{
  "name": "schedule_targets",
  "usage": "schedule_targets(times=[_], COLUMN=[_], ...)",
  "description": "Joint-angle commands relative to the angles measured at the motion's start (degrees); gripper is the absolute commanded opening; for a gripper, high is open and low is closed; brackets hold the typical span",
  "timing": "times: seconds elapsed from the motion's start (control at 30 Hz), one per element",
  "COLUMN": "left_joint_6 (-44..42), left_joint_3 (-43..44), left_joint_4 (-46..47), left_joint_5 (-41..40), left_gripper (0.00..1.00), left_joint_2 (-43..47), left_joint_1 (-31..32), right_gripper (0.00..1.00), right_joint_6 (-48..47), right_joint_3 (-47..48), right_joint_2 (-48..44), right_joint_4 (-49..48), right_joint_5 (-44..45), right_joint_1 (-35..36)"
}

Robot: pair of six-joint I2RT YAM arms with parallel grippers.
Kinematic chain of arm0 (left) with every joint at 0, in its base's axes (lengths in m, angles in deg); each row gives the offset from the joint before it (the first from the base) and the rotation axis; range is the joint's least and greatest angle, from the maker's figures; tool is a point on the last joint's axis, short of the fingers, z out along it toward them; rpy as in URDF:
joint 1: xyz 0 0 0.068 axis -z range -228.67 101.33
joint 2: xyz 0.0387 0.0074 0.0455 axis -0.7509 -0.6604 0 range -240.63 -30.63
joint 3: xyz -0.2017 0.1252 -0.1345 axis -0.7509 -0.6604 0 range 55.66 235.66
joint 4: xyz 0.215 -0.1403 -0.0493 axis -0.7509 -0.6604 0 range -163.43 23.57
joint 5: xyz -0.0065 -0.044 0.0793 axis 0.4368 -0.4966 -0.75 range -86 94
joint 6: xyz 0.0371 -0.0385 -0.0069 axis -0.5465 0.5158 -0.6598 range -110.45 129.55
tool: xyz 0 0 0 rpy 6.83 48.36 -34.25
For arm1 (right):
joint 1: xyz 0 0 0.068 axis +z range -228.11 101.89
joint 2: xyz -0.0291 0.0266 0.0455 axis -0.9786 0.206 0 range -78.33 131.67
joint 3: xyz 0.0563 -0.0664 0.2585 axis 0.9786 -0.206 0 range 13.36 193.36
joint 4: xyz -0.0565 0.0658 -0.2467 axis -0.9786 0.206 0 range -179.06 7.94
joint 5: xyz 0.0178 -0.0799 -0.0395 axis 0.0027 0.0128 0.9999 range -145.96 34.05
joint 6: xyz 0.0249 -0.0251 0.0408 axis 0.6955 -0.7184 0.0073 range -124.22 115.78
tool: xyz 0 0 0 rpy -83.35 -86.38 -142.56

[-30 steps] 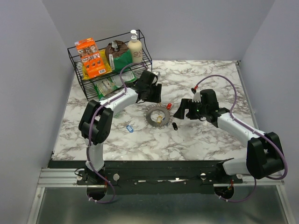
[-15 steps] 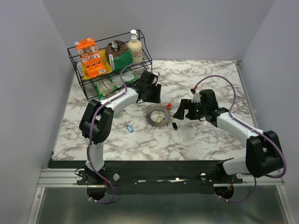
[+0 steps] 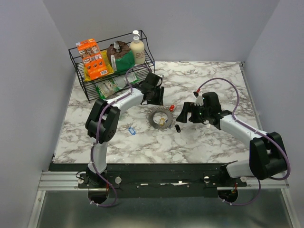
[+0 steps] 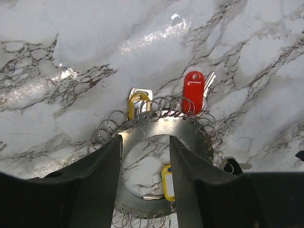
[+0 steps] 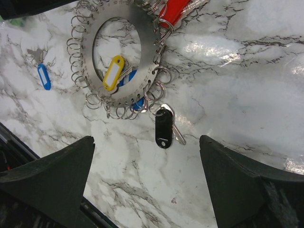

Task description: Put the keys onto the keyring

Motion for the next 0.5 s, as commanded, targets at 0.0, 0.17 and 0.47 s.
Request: schedule_targets(times=[0.0, 0.17, 0.47], left_joint_6=[-0.68, -1.03, -1.47], left_joint_3=[1.60, 2.04, 3.26], left_joint_4=[-0.99, -0.72, -0.55], left_joint_5=[-0.72, -0.72, -0.98], left_gripper=[0.49, 0.43, 0.39], left_joint_2=[-1.19, -2.60, -5.06], left_joint_1=[0.38, 0.29, 0.38], right_gripper=[1.00, 1.00, 1.00], right_joint_6=[0.03, 0.03, 0.12], right_joint_3=[-0.60, -0.68, -0.60], right_joint_2=[0.34, 0.69, 0.69], right_joint_4=[-1.11, -1.11, -0.94], right_joint_5=[-0.57, -0.66, -0.75], right_joint_1=[-0.51, -0.51, -0.51])
